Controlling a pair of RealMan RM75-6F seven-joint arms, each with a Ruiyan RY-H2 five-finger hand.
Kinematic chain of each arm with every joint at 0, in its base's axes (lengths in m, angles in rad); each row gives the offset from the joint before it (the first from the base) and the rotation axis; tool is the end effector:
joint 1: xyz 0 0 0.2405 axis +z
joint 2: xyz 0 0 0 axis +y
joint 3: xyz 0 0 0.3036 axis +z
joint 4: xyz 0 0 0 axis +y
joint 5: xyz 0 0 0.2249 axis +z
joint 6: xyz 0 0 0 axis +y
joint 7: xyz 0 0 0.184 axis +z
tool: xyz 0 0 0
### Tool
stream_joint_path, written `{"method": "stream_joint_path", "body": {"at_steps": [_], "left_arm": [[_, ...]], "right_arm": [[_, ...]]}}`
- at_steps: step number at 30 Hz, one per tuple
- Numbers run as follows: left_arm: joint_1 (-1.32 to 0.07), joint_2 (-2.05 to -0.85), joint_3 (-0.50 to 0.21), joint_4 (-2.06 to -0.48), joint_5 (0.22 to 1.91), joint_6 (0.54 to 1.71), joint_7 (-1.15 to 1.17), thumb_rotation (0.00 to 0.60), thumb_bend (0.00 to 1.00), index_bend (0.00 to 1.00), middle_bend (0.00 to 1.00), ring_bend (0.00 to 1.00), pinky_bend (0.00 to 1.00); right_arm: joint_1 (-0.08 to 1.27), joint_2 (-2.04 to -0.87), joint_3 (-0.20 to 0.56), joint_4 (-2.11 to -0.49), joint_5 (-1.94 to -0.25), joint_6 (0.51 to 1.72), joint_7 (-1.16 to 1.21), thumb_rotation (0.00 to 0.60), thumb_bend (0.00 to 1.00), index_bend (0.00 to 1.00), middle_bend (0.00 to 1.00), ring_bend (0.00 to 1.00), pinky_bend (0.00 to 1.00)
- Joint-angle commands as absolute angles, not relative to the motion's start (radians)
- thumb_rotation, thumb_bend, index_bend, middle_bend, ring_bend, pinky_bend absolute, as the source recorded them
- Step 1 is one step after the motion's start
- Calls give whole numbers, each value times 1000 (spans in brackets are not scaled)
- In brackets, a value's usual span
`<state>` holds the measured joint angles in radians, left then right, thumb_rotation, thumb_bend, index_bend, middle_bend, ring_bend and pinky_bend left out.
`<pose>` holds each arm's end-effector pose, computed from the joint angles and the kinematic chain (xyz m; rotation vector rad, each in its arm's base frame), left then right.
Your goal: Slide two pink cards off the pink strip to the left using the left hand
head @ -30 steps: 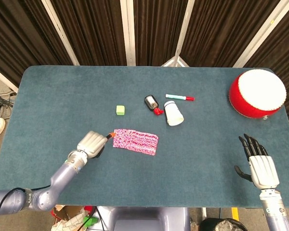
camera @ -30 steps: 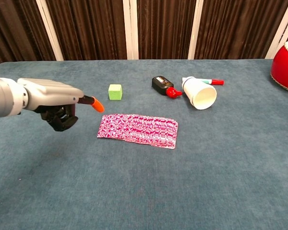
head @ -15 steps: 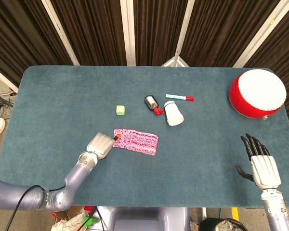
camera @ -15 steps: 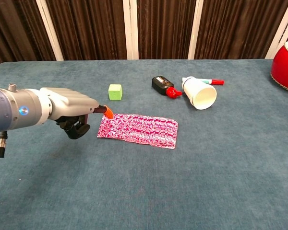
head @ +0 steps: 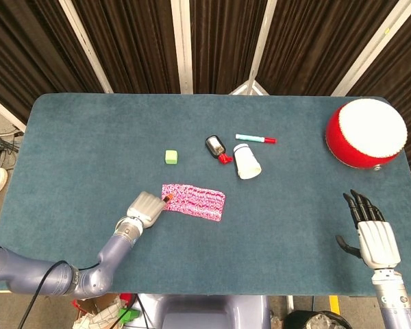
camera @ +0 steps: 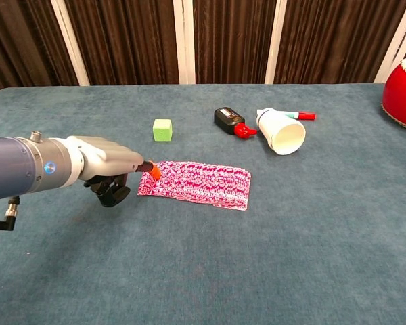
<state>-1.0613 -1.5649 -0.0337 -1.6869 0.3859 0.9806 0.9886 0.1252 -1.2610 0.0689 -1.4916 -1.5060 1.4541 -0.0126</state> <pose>-0.1389 0.3902 -0.0965 -2.1147 -0.8223 -0.3259 -0.3616 -0.2459 0.1221 1.4104 -0.8966 0.9383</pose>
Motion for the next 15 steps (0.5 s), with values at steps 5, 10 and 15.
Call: {"method": "stream_joint_path", "body": {"at_steps": [5, 10, 15], "left_arm": [[-1082, -1571, -2, -1673, 339, 1011, 1028, 600, 883, 111, 828, 755, 677], [-1089, -1566, 13, -1687, 294, 1047, 1055, 600, 885, 110, 828, 755, 677], [-1095, -1553, 35, -1704, 228, 1105, 1102, 600, 888, 109, 828, 755, 677]], "right_arm": [[124, -1258, 68, -1495, -1510, 1457, -7, 600, 277, 22, 51, 85, 189], [123, -1256, 69, -1496, -1509, 1460, -2, 600, 277, 22, 51, 85, 189], [124, -1255, 67, -1498, -1516, 1461, 2, 600, 278, 22, 51, 84, 189]]}}
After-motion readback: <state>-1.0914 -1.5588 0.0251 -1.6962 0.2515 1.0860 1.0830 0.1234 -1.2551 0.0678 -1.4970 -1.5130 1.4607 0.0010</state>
